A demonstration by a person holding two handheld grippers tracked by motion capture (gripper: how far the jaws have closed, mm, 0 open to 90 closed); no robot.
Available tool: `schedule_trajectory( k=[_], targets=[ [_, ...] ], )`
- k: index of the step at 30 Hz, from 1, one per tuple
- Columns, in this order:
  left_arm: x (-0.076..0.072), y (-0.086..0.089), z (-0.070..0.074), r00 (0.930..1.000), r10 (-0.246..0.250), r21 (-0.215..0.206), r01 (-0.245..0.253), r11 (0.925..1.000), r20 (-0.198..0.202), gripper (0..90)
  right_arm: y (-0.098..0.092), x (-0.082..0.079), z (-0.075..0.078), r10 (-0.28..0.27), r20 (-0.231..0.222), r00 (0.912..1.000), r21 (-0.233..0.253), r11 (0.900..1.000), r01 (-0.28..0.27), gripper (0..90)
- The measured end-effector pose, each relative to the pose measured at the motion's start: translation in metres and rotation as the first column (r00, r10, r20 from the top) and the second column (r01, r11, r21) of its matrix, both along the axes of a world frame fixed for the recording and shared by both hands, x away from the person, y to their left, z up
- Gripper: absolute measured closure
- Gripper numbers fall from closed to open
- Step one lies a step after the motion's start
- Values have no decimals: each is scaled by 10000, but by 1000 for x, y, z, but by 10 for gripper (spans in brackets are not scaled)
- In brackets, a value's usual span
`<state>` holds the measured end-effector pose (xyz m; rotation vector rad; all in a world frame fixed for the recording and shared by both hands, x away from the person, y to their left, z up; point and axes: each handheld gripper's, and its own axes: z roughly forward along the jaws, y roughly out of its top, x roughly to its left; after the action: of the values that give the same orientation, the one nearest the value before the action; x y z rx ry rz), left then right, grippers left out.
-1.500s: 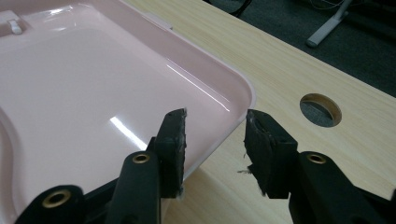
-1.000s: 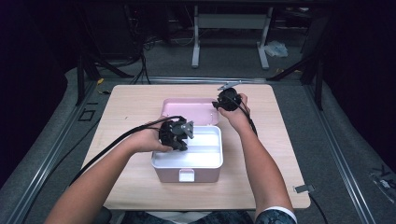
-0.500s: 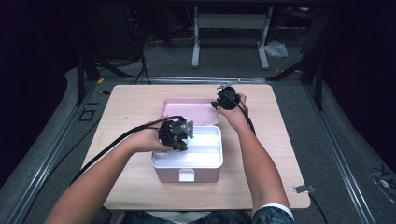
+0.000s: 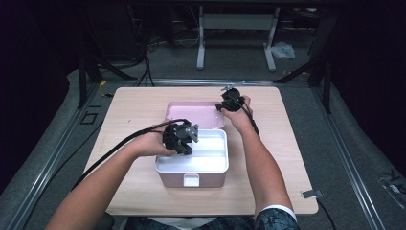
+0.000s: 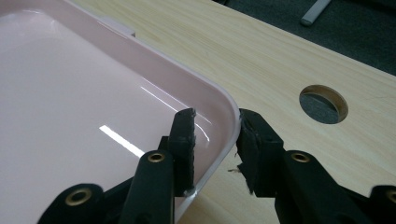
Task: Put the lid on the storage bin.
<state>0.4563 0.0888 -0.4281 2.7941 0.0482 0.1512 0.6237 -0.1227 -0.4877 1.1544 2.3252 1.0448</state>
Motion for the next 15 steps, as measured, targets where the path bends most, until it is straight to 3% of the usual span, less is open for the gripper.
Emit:
schedule_trajectory(
  k=[15],
  targets=[
    [2, 3, -1, 10000, 28, -187, -30, 9998, -79, 872, 2, 7, -1, -85, -220, 9997, 87, 9999, 87, 726]
  ],
)
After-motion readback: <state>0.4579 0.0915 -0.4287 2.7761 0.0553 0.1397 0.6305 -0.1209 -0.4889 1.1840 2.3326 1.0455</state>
